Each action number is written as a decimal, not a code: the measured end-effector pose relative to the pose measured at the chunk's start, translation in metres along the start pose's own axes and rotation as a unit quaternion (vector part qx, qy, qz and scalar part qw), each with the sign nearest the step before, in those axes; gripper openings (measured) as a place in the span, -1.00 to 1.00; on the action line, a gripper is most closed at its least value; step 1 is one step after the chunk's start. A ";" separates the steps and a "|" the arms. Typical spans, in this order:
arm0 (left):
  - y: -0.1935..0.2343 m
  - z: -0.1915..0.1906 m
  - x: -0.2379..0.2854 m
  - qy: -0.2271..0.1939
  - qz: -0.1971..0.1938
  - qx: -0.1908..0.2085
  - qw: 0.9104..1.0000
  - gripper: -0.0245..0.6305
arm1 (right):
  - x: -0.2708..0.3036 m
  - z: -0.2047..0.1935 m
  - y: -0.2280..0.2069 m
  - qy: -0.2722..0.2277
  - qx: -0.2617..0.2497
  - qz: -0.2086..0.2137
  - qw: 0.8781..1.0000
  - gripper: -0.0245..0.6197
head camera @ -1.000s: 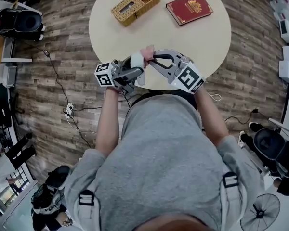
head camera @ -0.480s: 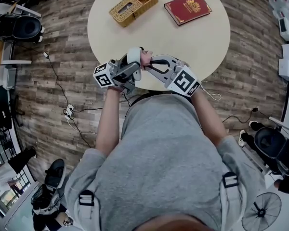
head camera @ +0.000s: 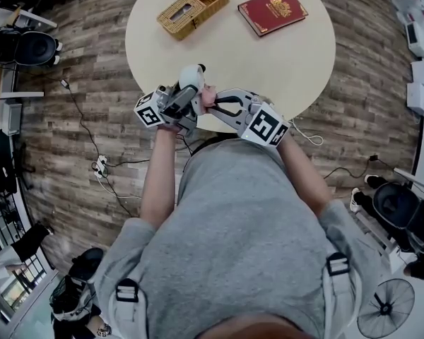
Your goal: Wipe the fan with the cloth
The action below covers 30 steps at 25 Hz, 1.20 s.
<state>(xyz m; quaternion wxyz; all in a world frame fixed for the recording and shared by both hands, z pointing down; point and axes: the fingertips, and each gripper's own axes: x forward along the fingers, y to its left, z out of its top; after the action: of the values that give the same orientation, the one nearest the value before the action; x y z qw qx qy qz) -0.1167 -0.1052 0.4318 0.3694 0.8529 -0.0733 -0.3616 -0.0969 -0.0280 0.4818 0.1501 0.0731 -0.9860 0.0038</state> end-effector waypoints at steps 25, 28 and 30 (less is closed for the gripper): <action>0.026 0.005 0.007 0.017 0.070 0.047 0.996 0.24 | 0.023 0.024 -0.001 -0.029 -0.024 0.003 0.999 -0.80; 0.029 0.009 0.007 0.009 0.077 0.055 0.995 0.24 | 0.025 0.022 0.001 -0.028 -0.015 0.014 0.999 -0.80; 0.028 0.012 0.007 0.002 0.075 0.055 0.996 0.24 | 0.024 0.020 0.003 -0.031 -0.009 0.019 0.999 -0.80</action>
<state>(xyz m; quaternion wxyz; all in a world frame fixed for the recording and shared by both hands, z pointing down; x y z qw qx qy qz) -0.1157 -0.1347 0.4416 0.3476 0.8650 -0.1558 -0.3267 -0.1261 -0.0295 0.4697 0.1202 0.0535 -0.9913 -0.0044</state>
